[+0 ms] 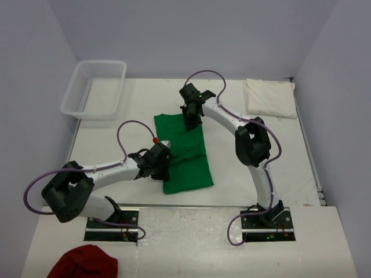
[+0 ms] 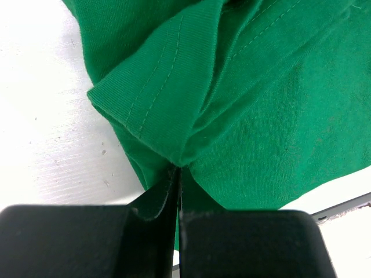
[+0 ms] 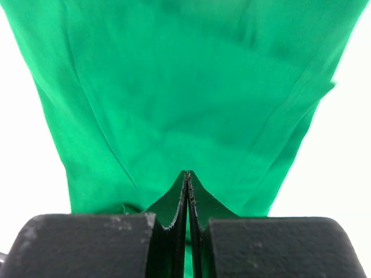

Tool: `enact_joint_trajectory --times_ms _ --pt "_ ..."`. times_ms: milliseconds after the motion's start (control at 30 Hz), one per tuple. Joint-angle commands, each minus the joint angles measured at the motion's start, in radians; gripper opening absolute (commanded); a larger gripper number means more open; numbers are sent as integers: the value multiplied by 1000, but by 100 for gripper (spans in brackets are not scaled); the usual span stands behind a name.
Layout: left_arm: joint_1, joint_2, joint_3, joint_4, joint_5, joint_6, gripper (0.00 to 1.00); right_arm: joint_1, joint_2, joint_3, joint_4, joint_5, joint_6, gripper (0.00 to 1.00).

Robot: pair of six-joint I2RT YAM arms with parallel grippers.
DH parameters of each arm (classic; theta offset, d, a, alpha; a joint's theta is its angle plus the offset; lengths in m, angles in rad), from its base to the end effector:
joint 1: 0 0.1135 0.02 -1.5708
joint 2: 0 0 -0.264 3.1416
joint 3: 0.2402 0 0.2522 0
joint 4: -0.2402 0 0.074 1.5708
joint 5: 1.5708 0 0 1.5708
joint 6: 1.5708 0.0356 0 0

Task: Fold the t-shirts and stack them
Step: Fold the folded rectangular tshirt in 1/3 of the way

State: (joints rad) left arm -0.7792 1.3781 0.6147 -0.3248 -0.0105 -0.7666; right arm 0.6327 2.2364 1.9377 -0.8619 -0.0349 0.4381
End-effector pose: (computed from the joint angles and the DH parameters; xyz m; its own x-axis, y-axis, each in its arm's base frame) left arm 0.1701 -0.1675 0.1495 -0.9390 -0.0475 -0.3407 0.0665 0.9467 -0.3152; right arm 0.3851 0.2839 0.2059 -0.9252 -0.1526 -0.3476 -0.2316 0.9524 0.1981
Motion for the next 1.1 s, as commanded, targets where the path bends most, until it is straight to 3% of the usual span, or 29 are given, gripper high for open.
enact_joint_trajectory --times_ms 0,100,300,467,633,1067 --pt "-3 36 -53 -82 -28 13 0 -5 25 147 -110 30 -65 0" --pt "-5 19 -30 -103 -55 24 0 -2 -52 159 -163 27 -59 0" --pt "-5 15 82 -169 -115 64 0 10 -456 -244 -103 30 -10 0" --pt "-3 -19 184 -236 -164 67 0 22 -656 -571 -19 -23 40 0" --pt "-5 -47 282 -296 -174 62 0 44 -692 -732 55 -62 63 0" --pt "-5 29 367 -237 -102 58 0 102 -623 -887 219 -163 139 0"
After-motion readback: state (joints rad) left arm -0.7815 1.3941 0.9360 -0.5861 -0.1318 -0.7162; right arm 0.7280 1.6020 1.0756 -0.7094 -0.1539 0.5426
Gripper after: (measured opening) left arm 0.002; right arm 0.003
